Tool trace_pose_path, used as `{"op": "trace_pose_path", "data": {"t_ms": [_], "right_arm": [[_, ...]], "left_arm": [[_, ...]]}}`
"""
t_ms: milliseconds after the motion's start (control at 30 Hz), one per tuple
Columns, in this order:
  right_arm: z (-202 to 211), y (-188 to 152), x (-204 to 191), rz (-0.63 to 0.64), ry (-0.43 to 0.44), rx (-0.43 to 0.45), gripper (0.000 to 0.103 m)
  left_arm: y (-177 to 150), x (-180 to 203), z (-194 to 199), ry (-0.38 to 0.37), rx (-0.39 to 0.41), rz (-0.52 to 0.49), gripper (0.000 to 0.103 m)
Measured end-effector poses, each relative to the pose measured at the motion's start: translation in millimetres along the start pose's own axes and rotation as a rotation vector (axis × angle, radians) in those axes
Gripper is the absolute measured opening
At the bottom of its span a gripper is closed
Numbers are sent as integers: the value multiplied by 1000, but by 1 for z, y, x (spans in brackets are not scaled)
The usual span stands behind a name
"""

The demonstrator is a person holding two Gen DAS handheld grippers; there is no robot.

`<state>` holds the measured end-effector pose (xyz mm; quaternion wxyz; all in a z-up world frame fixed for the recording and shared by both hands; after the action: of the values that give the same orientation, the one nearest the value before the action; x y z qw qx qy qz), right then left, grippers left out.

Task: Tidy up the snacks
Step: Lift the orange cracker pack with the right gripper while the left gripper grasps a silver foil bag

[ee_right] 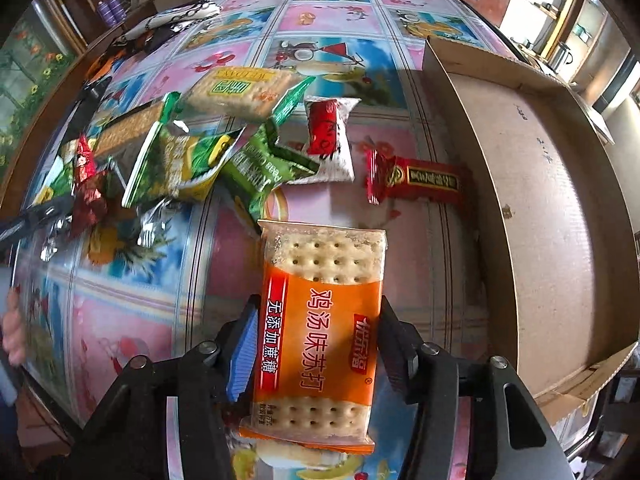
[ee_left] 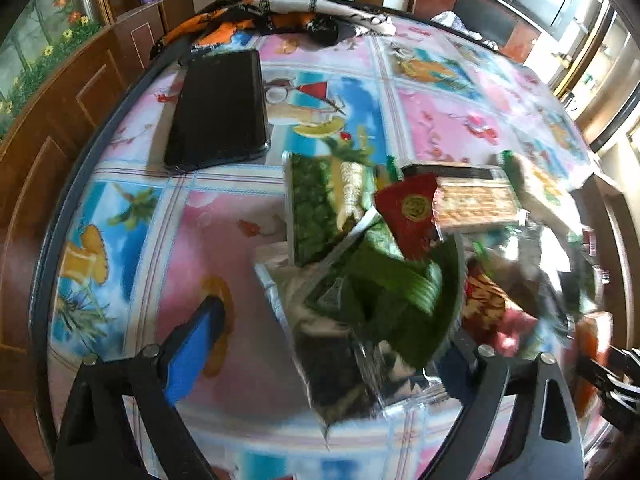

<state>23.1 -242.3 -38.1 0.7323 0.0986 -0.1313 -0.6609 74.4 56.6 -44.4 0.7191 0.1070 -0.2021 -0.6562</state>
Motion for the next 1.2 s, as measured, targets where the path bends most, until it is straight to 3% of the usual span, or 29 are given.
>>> {"op": "trace_pose_path", "data": {"t_ms": [67, 200, 400, 533, 767, 867, 967, 1033, 1100, 1167, 1200], "right_arm": [[0, -1, -4, 17, 2, 2, 58], [2, -5, -4, 47, 4, 14, 58], [5, -15, -5, 100, 1, 35, 58], [6, -18, -3, 114, 8, 44, 58], [7, -21, -3, 159, 11, 62, 58], [8, -22, -1, 167, 24, 66, 57], [14, -22, 2, 151, 65, 74, 57], [16, -20, 5, 143, 73, 80, 57], [16, -19, 8, 128, 84, 77, 57], [15, -20, 10, 117, 101, 70, 57], [15, -20, 11, 116, 103, 70, 57]], "left_arm": [[1, 2, -2, 36, 17, -34, 89], [-8, 6, 9, 24, 15, -46, 58], [-48, 18, 27, -43, -15, -78, 58], [-61, 19, 36, -93, -29, -42, 58], [-80, 40, 39, -74, -39, -78, 58], [-80, 55, 44, -178, -47, -63, 58], [-69, 70, 56, -445, -78, 57, 58], [-62, 76, 59, -449, -82, 46, 58], [-66, 81, 52, -470, -144, 67, 58], [-72, 85, 51, -456, -139, 46, 58], [-75, 89, 51, -489, -151, 49, 58]]}}
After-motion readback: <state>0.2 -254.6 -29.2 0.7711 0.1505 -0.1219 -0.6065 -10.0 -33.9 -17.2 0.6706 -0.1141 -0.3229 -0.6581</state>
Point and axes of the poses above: each gripper's, at about its wrist camera, not at the fingertips, and z roughly against the way its jaws point, x to its right, y to its top, the point moved 6 cm from there along -z, roughly the way its jaws point, and after that the axes turned 7 degrees about -y, right-handed, at the moved point
